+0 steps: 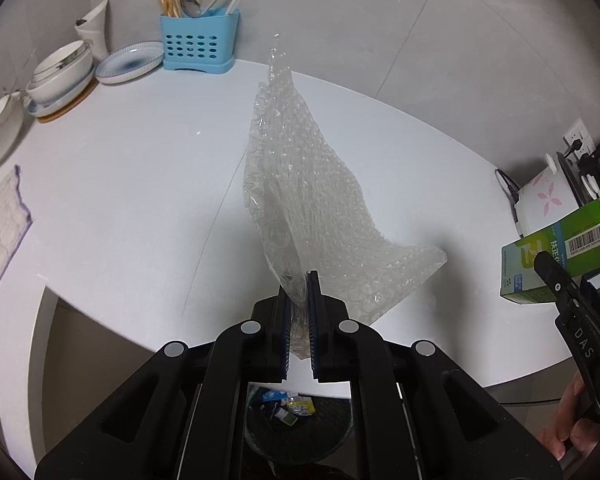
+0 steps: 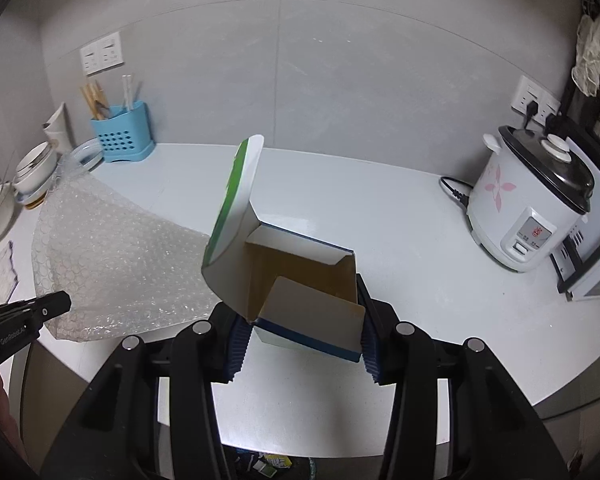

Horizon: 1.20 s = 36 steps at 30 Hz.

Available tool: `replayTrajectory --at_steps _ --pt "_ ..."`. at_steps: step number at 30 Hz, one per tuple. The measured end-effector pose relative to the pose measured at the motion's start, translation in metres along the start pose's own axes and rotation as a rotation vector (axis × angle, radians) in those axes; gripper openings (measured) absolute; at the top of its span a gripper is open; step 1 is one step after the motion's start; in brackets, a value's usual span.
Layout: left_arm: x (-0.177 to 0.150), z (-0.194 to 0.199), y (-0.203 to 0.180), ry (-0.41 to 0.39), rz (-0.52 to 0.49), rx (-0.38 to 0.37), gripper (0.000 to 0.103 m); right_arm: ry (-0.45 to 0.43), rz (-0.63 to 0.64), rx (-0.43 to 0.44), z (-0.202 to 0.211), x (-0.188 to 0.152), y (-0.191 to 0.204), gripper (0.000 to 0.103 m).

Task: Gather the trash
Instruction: 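Lift the bubble wrap with the left tool while the right tool lifts the carton, then lower both held items over the wastebasket below the counter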

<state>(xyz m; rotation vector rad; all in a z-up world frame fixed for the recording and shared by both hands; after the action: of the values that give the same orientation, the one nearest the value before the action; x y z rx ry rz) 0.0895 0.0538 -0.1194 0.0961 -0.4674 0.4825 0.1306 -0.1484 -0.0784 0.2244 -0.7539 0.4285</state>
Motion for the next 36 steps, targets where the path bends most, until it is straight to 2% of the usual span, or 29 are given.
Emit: replayTrajectory --at_steps 5,16,26,36 --pt "-0.039 0.028 -0.003 -0.022 -0.027 0.014 0.006 -0.016 0.036 0.036 0.024 -0.025 -0.004 0.044" --pt "-0.127 0.06 -0.003 -0.004 -0.084 -0.049 0.006 0.024 0.044 0.08 0.051 -0.101 -0.013 0.044" --pt "-0.205 0.026 0.001 0.093 -0.172 -0.074 0.006 0.089 0.054 0.119 0.049 -0.167 -0.003 0.044" --pt "-0.257 -0.012 0.0 0.145 -0.264 -0.059 0.006 0.157 0.059 0.159 0.038 -0.212 0.008 0.044"
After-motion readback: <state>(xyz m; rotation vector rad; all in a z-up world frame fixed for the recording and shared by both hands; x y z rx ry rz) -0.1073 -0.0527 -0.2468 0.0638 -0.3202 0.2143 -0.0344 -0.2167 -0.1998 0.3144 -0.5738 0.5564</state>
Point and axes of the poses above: each gripper's, at about its wrist camera, not at the fingertips, and z roughly against the way its jaws point, y to its left, x to its top, the point moved 9 cm from there along -z, roughly the way its jaws point, and after that the axes turned 13 degrees about x, right-handed, at the moved point
